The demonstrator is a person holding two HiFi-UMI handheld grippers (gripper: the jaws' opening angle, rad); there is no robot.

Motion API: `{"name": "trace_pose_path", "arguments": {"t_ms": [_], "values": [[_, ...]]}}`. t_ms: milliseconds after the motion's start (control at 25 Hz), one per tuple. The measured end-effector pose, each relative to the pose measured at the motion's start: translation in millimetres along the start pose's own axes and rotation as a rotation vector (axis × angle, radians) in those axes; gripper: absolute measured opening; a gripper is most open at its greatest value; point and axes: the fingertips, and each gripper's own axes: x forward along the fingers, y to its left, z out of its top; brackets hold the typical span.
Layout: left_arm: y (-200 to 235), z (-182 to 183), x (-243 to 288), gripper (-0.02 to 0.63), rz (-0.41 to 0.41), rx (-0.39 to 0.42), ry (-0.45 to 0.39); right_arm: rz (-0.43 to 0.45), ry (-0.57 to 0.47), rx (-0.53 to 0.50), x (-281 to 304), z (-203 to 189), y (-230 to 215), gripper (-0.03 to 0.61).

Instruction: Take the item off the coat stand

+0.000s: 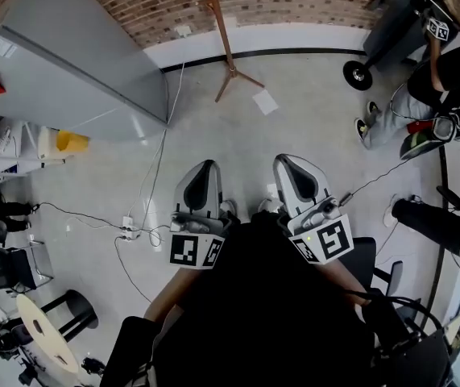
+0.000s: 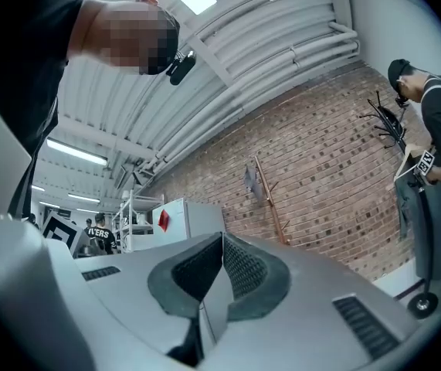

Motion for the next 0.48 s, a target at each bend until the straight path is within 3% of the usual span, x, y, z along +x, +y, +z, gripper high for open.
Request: {"name": "trace_pose_path", "arguments": {"t_ms": [280,480], "values": [[-2,-6,8,0.017,0.094,0.012,-0.009,0.01,-0.009,0.019,-23,-2,-37,0.02],[-11,-12,19,0.017,0.083,0.017,0.004,0.043,-0.012,0.024,-21,-1,-46,0.02]]}}
